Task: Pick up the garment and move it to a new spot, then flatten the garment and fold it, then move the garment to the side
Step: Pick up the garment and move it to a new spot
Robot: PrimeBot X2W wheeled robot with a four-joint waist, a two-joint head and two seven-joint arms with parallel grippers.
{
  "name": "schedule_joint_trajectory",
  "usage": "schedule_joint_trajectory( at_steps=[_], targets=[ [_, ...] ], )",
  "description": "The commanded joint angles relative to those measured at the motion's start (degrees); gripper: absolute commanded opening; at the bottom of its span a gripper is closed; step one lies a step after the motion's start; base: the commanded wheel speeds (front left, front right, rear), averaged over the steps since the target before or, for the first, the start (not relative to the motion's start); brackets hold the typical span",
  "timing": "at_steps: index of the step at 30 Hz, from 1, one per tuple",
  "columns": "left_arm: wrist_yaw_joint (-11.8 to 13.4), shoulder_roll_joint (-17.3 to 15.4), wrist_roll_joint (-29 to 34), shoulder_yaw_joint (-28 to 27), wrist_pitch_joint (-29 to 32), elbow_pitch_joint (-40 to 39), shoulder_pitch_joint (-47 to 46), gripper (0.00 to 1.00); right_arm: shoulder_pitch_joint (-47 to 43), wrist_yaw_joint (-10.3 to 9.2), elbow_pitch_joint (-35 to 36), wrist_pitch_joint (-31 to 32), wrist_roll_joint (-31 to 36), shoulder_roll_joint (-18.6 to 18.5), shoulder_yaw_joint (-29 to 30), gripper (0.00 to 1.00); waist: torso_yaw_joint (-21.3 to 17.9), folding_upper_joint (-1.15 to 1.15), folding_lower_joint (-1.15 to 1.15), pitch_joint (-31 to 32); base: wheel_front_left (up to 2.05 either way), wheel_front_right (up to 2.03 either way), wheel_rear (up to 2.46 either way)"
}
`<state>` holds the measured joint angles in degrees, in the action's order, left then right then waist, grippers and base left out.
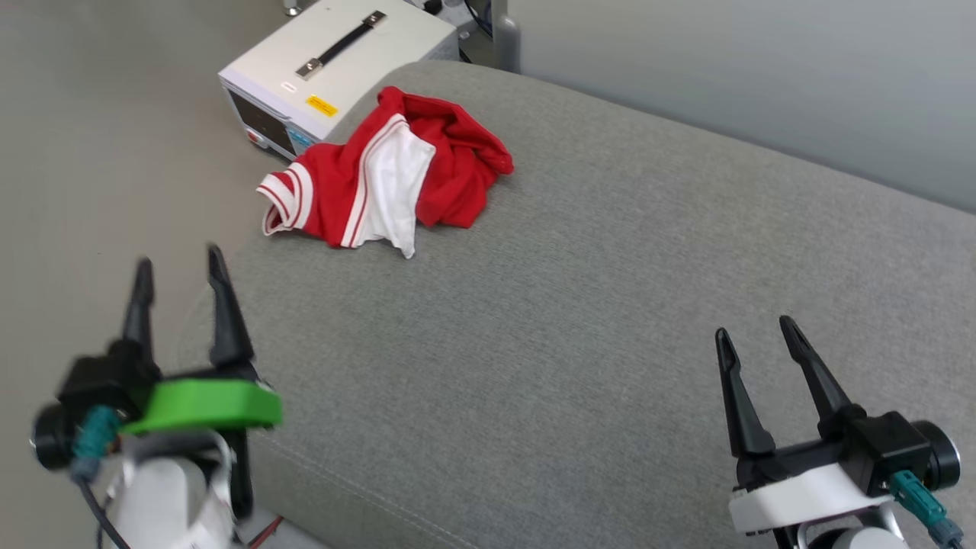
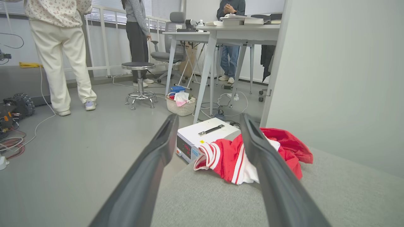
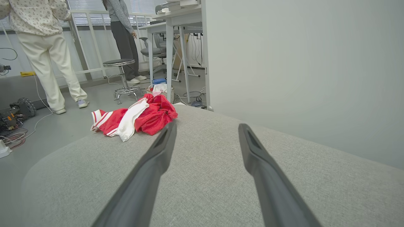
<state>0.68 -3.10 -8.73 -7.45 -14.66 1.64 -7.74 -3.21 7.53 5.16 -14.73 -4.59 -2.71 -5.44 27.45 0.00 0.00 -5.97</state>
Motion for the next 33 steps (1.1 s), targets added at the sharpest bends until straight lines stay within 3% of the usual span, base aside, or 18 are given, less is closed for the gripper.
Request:
schedule_joint_trajectory(
  at_steps=[1,6,10,16,19,23,33],
  targets=[
    [-1.17,-0.02,-0.17,-1.39,-0.34,0.45,-3.01,1.0,1.36,-0.04,0.56,-0.27,0.83,-0.17,0.15,1.0,-2.54,0.0,0.0,-2.57,0.0,0.0,0.0],
    [-5.31,-2.36,-1.26,-7.3,-0.34,3.55,-13.21,1.0,3.73,-0.04,1.83,-0.27,2.65,-0.17,0.31,1.0,-6.35,0.0,0.0,-7.28,0.0,0.0,0.0],
    [-7.13,-4.79,-2.16,-8.95,-0.34,5.36,-20.64,1.0,5.7,-0.04,3.12,-0.27,3.98,-0.18,0.72,1.0,-8.49,0.0,0.0,-11.35,0.0,0.0,0.0],
    [-8.06,-10.84,-4.17,-6.66,-0.34,11.41,-30.3,1.0,8.87,-0.04,5.08,-0.27,4.74,-0.65,1.01,1.0,-10.52,0.0,0.0,-16.9,0.0,0.0,0.0],
    [-8.13,-14.75,-8.06,-1.87,0.25,16.97,-34.37,1.0,10.15,-0.04,5.95,-0.27,4.96,-0.98,0.94,1.0,-11.13,0.0,0.0,-18.91,0.0,0.0,0.0],
    [-8.14,-19.83,-16.63,5.54,6.9,22.3,-38.53,1.0,11.47,-0.04,6.96,-0.27,5.25,-1.38,0.91,1.0,-11.8,0.0,0.0,-20.92,0.0,0.0,0.0],
    [-8.15,-29.98,-37.52,20.75,36.44,29.97,-41.31,1.0,13.43,-0.04,7.94,-0.27,5.64,-2.05,0.8,1.0,-13.95,0.0,0.0,-23.59,0.0,0.0,0.0]
  ],
)
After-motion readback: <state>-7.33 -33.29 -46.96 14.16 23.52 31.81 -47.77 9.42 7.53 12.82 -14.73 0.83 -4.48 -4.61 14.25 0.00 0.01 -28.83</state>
